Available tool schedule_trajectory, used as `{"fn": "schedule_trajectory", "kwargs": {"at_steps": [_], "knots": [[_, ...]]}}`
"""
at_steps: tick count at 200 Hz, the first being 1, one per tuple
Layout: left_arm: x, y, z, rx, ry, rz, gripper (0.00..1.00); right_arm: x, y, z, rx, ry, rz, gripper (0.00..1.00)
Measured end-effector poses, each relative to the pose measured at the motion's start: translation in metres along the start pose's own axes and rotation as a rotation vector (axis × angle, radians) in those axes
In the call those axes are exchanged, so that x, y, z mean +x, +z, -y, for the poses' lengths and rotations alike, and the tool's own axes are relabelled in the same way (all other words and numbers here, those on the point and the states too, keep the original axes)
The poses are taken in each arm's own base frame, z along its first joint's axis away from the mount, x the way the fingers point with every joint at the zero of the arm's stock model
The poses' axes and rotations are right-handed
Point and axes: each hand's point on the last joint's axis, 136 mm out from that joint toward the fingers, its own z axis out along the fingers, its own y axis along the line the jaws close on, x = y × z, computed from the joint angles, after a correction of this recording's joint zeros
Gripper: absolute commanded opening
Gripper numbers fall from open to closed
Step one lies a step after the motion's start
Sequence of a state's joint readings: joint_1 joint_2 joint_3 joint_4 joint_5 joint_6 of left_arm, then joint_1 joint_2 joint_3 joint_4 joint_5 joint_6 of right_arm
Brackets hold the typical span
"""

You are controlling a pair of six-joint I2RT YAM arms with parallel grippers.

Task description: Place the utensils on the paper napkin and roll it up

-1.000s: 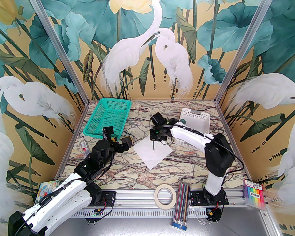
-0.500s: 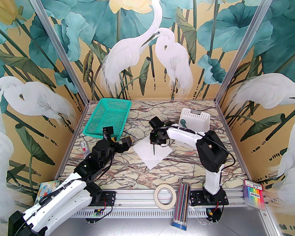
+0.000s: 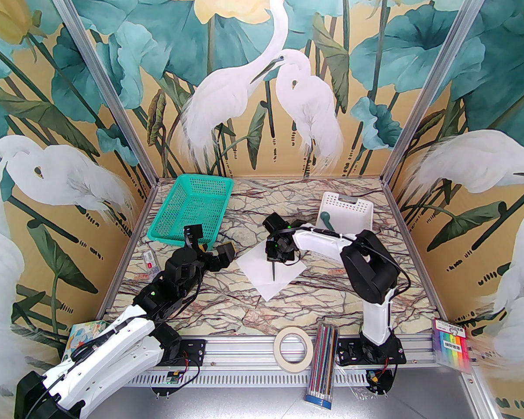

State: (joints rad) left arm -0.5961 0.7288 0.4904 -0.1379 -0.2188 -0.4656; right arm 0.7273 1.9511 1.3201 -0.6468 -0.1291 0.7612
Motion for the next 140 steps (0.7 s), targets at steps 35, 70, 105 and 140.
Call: {"fn": "schedule_trajectory", "kwargs": {"at_steps": [35,70,105,140], "knots": [[0.0016,0.0013,-0.0007,-0.004,0.002,-0.006,0.99,0.0,0.0037,-0.0002,-0.007,0.029,0.003,0.18],[0.0015,0.0013,-0.0007,-0.004,0.002,-0.006,0.99,0.001,0.0049,-0.0008,-0.003,0.046,0.004,0.18],[0.0018,0.0014,-0.0008,-0.005,0.006,-0.007,0.99,0.0034,0.0066,-0.002,0.0,0.047,-0.001,0.24],[0.0018,0.0014,-0.0008,-0.005,0.009,-0.007,0.99,0.0035,0.007,-0.0012,0.003,0.047,0.0,0.31]]}}
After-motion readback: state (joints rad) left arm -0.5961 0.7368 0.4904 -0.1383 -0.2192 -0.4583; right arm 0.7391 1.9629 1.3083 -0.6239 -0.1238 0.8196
